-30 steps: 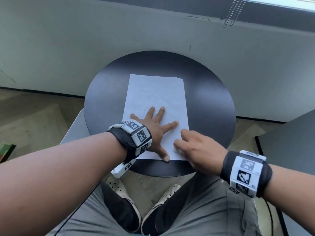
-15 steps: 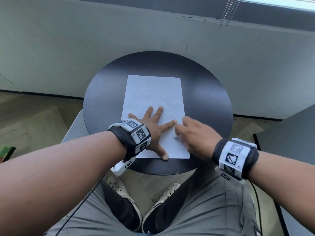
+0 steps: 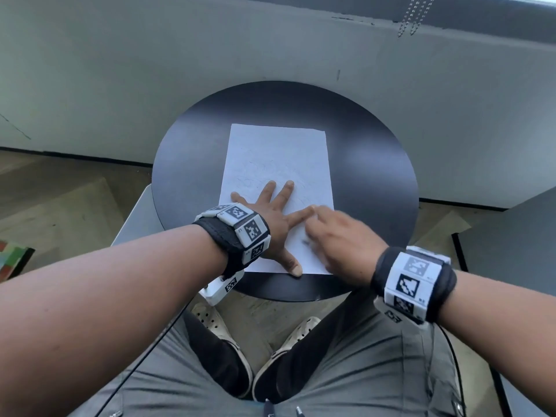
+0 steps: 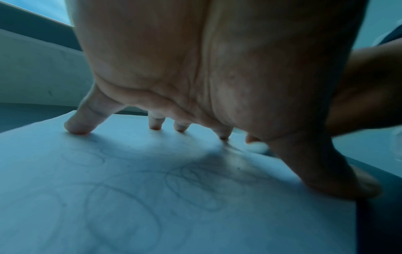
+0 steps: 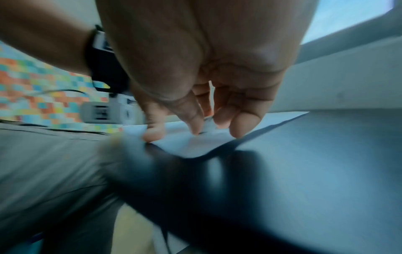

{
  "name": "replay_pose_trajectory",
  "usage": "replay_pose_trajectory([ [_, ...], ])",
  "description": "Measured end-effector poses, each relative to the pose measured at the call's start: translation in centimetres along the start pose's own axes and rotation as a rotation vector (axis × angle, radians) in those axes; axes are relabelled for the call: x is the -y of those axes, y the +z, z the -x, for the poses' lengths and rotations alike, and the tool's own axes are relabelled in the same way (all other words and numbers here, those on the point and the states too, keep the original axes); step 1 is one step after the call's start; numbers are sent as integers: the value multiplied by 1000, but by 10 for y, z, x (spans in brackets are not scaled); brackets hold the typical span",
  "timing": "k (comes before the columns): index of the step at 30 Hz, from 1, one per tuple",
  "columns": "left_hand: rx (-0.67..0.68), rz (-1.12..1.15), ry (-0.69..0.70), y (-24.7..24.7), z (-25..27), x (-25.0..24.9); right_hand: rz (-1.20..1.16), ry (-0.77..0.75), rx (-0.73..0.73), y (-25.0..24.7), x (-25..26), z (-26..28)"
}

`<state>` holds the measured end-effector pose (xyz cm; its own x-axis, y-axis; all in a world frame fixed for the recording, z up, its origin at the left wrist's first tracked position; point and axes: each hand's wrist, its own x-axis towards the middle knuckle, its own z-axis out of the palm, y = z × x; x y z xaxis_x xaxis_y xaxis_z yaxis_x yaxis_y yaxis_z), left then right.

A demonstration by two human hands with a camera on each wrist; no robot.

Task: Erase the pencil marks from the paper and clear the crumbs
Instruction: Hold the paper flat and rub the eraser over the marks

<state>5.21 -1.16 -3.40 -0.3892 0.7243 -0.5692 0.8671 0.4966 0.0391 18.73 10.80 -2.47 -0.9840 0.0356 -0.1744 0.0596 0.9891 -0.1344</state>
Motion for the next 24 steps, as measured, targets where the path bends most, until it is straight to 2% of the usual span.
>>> replay_pose_trajectory([
  [2, 2, 7, 4, -1, 1, -1, 9, -118, 93, 3, 9, 14],
  [3, 3, 8, 7, -1, 1, -1, 9, -124, 126, -2, 5, 13],
  [7, -11, 18, 22, 2, 1, 3, 39, 68, -19, -17, -18, -14],
  [8, -20, 20, 21, 4, 0, 5, 64, 78, -29, -16, -17, -17],
  [11, -27, 48, 34, 6, 0, 8, 38, -138, 31, -7, 11, -1],
  [13, -39, 55, 40, 7, -1, 7, 50, -189, 113, -8, 8, 5],
  [15, -45, 44, 36, 8, -1, 7, 70, -94, 101, -15, -11, -7],
  [17, -42, 34, 33, 8, 1, 7, 79, 80, 5, -21, -27, -20],
  [18, -42, 32, 32, 7, 1, 7, 100, 120, -18, -20, -30, -22],
  [19, -39, 33, 32, 6, 1, 7, 123, 94, -24, -19, -25, -21],
  [22, -27, 45, 29, 4, 2, 5, 83, -195, 101, -11, 8, 4],
  [24, -29, 43, 29, 4, 1, 3, 56, -232, 166, -15, 8, 11],
])
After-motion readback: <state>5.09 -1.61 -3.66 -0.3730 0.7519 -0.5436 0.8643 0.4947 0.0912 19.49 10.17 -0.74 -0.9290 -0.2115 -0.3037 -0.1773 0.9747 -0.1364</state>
